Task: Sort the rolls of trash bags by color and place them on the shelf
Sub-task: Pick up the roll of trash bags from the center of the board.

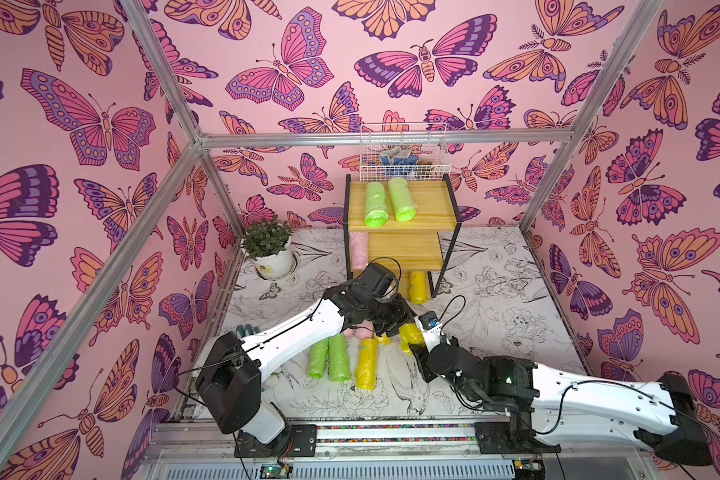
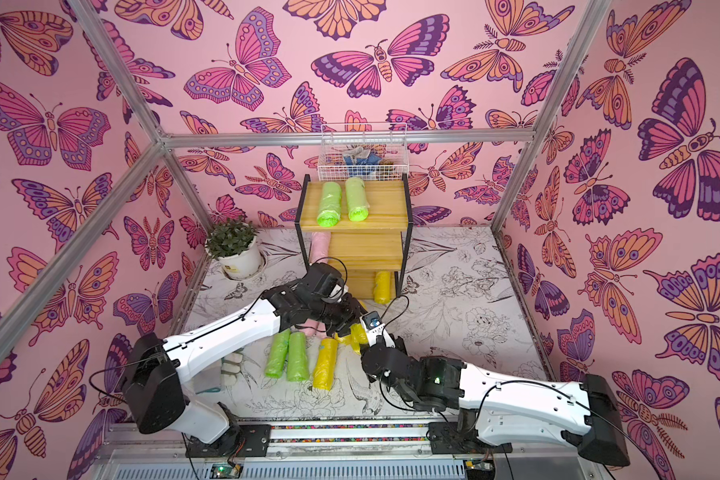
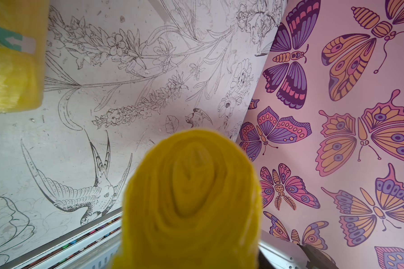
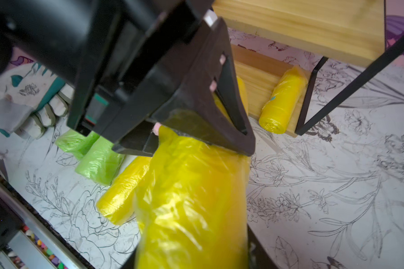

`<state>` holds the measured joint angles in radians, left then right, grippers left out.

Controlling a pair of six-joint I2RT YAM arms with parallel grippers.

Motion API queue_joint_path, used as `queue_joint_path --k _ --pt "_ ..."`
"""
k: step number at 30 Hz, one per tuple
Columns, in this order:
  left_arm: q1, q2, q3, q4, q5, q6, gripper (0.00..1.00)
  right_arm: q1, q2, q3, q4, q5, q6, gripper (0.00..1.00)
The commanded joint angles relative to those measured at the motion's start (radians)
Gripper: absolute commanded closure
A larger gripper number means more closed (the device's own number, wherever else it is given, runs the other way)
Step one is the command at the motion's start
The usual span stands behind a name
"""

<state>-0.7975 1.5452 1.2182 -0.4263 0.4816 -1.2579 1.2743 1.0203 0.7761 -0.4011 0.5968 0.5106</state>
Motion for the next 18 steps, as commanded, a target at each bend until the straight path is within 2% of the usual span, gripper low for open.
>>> queue_joint_path --k 1,4,6,8,10,14,18 --pt "-0.016 -0.003 -0.012 0.002 0.078 0.050 0.88 -0.026 0.007 0.027 0.004 0.041 0.004 0.76" --pt "-0.016 -0.024 -0.024 0.013 0.062 0.057 0.45 -0.028 -0.009 0.013 0.002 0.049 0.014 0.98" --pt "-0.016 -0.045 -0.032 0.016 0.041 0.061 0.30 -0.029 -0.028 -0.006 0.006 0.058 0.028 1.00" --pt "-0.014 -0.064 -0.041 0.016 0.020 0.066 0.21 -0.030 -0.054 -0.030 0.022 0.061 0.042 1.00" --pt "-0.014 -0.076 -0.047 0.016 0.005 0.070 0.03 -0.033 -0.075 -0.053 0.040 0.064 0.055 1.00" --pt "-0.012 -0.104 -0.064 0.015 -0.032 0.076 0.00 -0.039 -0.098 -0.084 0.074 0.064 0.073 1.00" --pt "-0.012 -0.175 -0.093 0.010 -0.125 0.109 0.00 -0.043 -0.085 -0.090 0.080 0.078 0.096 1.00"
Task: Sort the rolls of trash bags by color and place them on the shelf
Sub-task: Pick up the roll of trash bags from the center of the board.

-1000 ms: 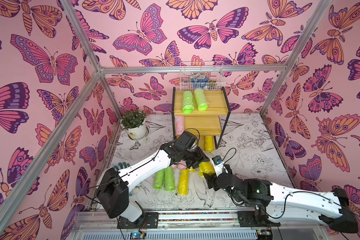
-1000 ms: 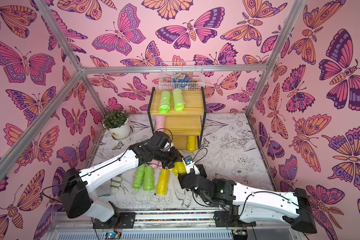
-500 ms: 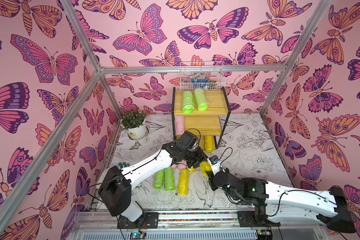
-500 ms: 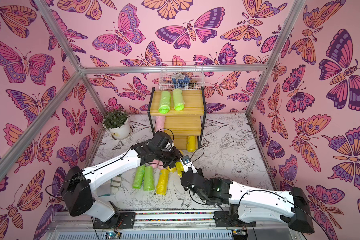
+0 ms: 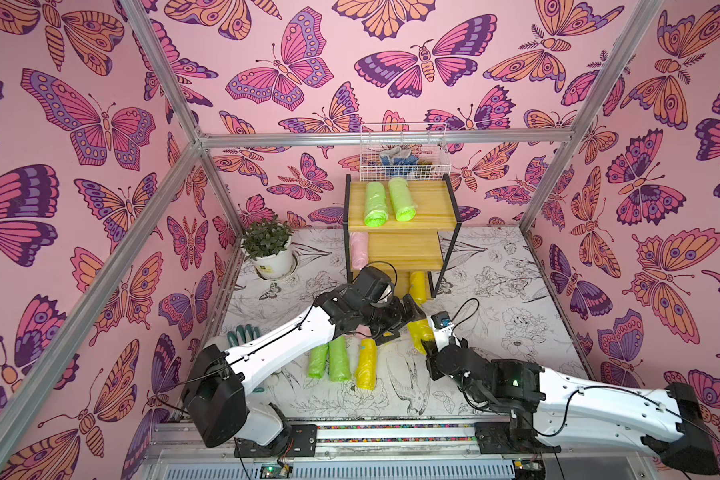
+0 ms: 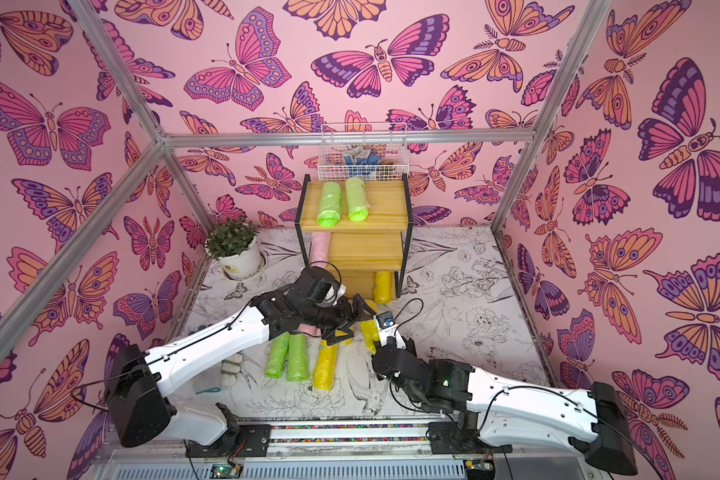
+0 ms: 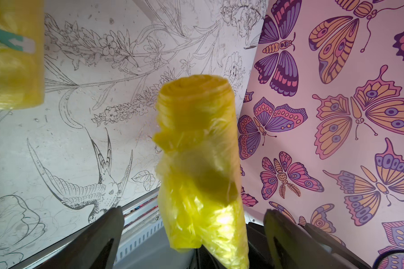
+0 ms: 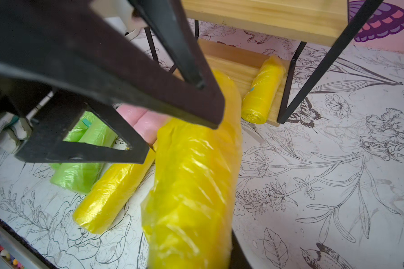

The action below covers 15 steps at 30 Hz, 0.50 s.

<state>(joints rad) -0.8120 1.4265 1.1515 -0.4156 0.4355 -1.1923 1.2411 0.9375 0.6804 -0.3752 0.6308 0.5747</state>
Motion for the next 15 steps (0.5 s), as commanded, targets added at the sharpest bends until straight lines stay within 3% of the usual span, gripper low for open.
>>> queue_joint_path --k 1,9,15 --pt "0.002 -0.087 -0.036 -0.007 -0.116 0.057 0.00 -0.011 0.007 0.004 0.060 0.050 0.040 1.00" --pt "0.003 -0.405 -0.119 -0.098 -0.400 0.210 0.02 -0.022 0.146 -0.058 0.326 0.115 0.119 1.00" --pt "0.004 -0.651 -0.213 -0.101 -0.512 0.312 0.03 -0.055 0.277 -0.100 0.603 0.176 0.102 1.00"
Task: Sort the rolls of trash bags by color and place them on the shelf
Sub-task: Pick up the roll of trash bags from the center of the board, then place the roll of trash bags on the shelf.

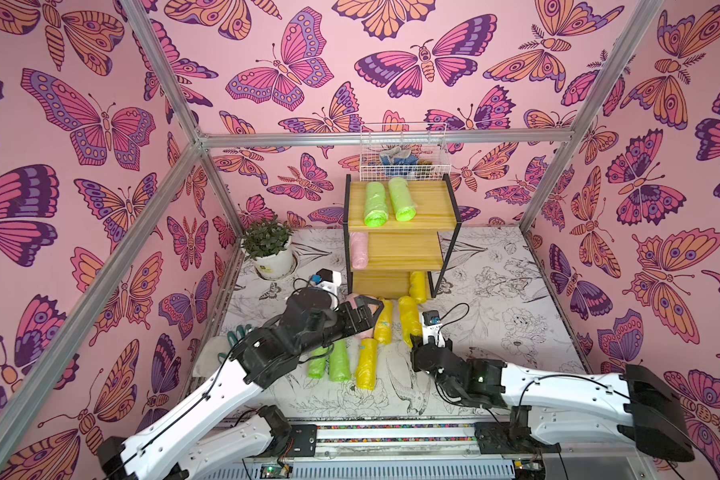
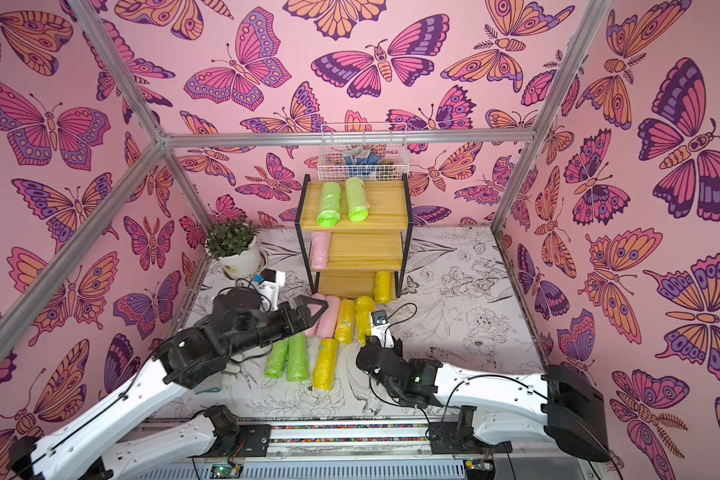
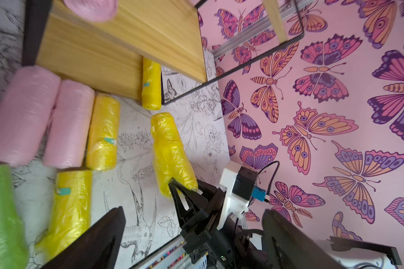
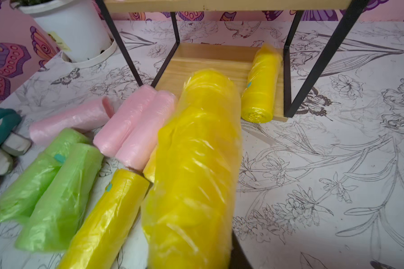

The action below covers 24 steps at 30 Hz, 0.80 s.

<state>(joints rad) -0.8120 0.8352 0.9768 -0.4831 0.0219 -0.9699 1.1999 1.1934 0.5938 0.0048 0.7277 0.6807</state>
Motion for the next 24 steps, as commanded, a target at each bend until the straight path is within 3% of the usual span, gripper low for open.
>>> queue_joint_path --k 1,7,24 --pt "0.003 -0.095 -0.049 -0.033 -0.108 0.106 0.03 -0.034 0.041 -0.024 0.277 0.070 -0.010 1.00" --pt "0.003 -0.245 -0.098 -0.033 -0.143 0.186 0.02 -0.158 0.186 0.021 0.384 -0.028 -0.018 1.00" --pt "0.004 -0.415 -0.173 -0.060 -0.241 0.288 0.02 -0.339 0.537 0.248 0.554 -0.244 -0.070 1.00"
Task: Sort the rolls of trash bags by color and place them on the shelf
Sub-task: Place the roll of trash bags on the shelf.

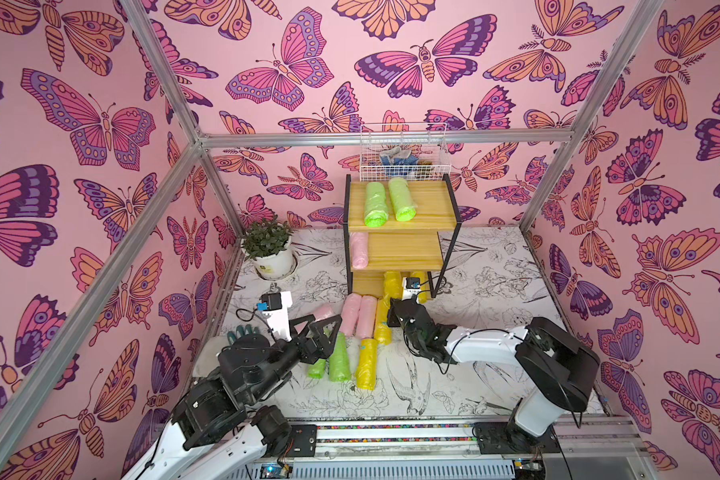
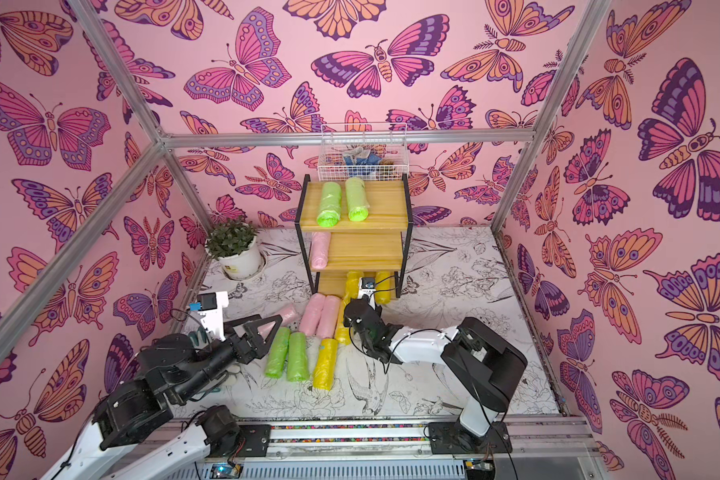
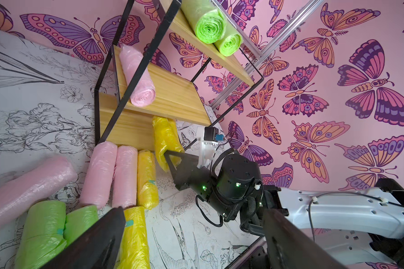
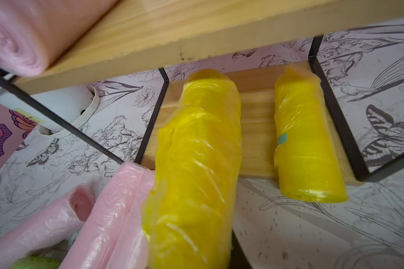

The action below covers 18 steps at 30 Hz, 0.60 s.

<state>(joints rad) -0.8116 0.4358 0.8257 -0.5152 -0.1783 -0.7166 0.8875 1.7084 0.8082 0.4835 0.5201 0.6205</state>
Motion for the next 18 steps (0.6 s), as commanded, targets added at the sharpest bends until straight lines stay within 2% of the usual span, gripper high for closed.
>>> queue_joint_path --k 1,12,18 --pt "0.004 -0.018 -0.022 -0.032 -0.044 0.041 0.02 -0.035 0.036 0.037 0.090 -0.037 -0.008 1.00" --pt "0.003 -0.044 -0.023 -0.035 -0.065 0.094 0.02 -0.103 0.178 0.132 0.148 -0.089 -0.033 1.00" --pt "0.003 -0.077 -0.044 -0.042 -0.106 0.080 0.03 -0.123 0.231 0.154 0.171 -0.088 -0.026 1.00"
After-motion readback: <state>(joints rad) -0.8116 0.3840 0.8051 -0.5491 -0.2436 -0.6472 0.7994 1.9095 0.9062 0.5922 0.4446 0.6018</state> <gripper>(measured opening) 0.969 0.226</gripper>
